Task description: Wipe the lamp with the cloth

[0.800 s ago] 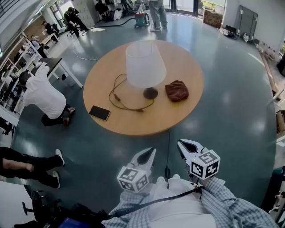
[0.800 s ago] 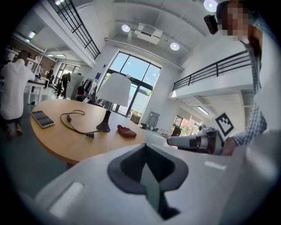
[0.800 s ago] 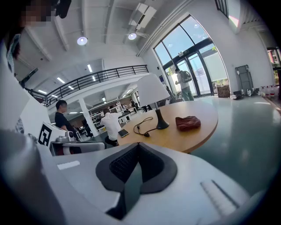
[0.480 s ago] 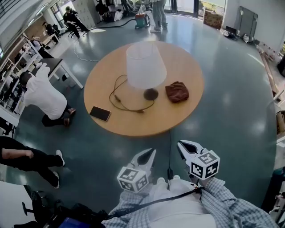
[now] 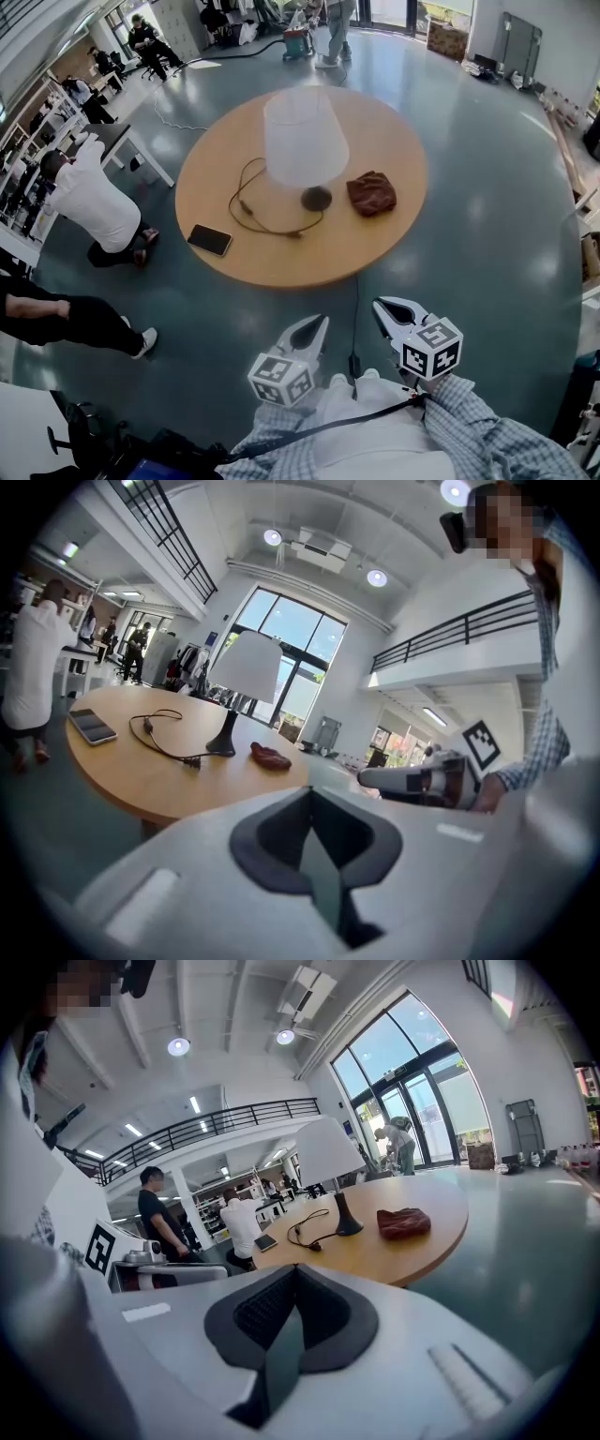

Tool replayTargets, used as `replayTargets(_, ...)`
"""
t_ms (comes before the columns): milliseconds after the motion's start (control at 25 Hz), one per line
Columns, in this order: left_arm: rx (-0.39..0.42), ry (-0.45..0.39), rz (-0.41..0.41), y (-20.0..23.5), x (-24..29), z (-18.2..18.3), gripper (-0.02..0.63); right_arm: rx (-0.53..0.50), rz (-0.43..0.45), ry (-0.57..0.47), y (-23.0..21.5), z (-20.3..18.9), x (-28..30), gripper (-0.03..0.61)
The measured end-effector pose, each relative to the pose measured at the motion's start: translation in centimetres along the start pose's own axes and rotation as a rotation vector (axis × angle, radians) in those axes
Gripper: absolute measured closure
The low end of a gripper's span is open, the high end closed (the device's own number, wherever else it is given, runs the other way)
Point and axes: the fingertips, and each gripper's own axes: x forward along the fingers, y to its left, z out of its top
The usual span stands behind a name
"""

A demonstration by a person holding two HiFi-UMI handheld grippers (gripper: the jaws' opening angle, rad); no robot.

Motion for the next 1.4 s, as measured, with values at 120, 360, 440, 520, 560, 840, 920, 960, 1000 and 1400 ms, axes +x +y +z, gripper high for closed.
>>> replayTargets(120, -0.001, -0.006, 0.01, 0.0, 0.1, 0.0, 0.617, -0.02, 0.009, 0.003, 0.0, 0.1, 0.0, 0.575)
replayTargets(360, -0.02, -0.027, 0.026, -0.8, 0.9, 0.2, 0.617, 0.001, 0.003, -0.003, -1.9, 0.5, -0.8, 0.575)
replayTargets(440, -0.019, -0.045, 0.027, -1.4, 1.5, 0.8, 0.617, 0.006, 0.003, -0.009, -2.7, 0.9, -1.2, 0.575)
replayTargets(520, -0.006, -0.057, 0.028, -2.2, 2.0, 1.2, 0.617, 0.011, 0.006, -0.015, -3.5, 1.1, -1.8, 0.575)
replayTargets(560, -0.001, -0.063, 0.029, -2.6, 2.3, 1.4, 0.617, 0.013, 0.007, -0.019, -4.0, 1.2, -2.2, 0.575)
replayTargets(840, 0.011, -0.084, 0.062, -4.2, 3.5, 1.4, 0.617, 0.002, 0.028, -0.007, -5.8, 0.9, -3.6, 0.575)
replayTargets(920, 0.011, -0.079, 0.073, -4.0, 3.9, 1.2, 0.617, 0.004, 0.03, -0.003, -6.3, 0.6, -3.6, 0.575)
replayTargets(960, 0.012, -0.077, 0.076, -3.9, 4.1, 1.2, 0.617, 0.01, 0.028, -0.003, -6.6, 0.5, -3.7, 0.575)
replayTargets(1000, 0.013, -0.074, 0.077, -3.8, 4.3, 1.3, 0.617, 0.017, 0.025, -0.003, -7.0, 0.4, -3.7, 0.575)
replayTargets(1400, 0.038, -0.064, 0.072, -0.6, 6.8, 3.5, 0.617, 0.061, -0.019, -0.014, -10.0, 1.8, -1.0, 0.575)
